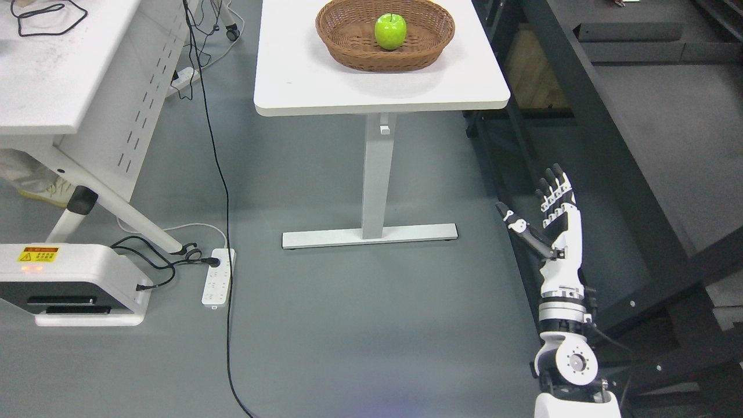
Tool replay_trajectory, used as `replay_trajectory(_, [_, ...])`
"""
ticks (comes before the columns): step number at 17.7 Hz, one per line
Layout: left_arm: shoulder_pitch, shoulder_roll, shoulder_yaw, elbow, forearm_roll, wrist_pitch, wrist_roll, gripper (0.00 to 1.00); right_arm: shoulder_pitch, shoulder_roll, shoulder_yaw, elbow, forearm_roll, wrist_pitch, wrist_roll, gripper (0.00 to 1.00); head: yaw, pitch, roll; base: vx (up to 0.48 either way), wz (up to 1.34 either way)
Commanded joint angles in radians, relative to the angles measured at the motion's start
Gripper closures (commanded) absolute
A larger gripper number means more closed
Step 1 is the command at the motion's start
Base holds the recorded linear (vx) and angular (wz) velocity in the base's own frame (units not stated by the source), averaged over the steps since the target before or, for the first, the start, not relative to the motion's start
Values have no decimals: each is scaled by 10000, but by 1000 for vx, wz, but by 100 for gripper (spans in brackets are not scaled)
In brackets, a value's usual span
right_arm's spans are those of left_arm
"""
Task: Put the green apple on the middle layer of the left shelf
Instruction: 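Reach the right hand toward the green apple in the wicker basket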
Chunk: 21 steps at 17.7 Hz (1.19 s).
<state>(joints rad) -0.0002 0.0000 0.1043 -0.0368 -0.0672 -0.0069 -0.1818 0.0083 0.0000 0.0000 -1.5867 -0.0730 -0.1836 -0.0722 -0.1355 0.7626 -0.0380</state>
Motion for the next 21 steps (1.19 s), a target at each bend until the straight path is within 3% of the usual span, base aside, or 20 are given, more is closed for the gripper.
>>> replay_trajectory(1, [-213,175,0,0,-3,-8,-7,0,177,-175,108,21,25,25,-30,0,0,0,0,235,62])
replay_trajectory(11, [-213,175,0,0,-3,-8,-7,0,132,-175,384,98,162,254,860,0,0,0,0,265,246])
replay_trajectory(13, [-213,175,0,0,-3,-8,-7,0,-52,-175,384,52,1624,241,723,0,0,0,0,242,103])
replay_trajectory(15, [-213,175,0,0,13,-8,-7,0,-800,-824,551,37,5998,225,584,0,0,0,0,241,92])
replay_trajectory(16, [-213,175,0,0,-2,-8,-7,0,-956,-965,689,37,7040,301,568,0,0,0,0,208,88])
replay_trajectory(18, [-213,175,0,0,13,-8,-7,0,-1171,-1149,645,21,7158,698,599,0,0,0,0,211,90])
replay_trajectory(21, [-213,175,0,0,-3,-8,-7,0,-1173,-1212,325,-55,6592,242,690,0,0,0,0,214,89])
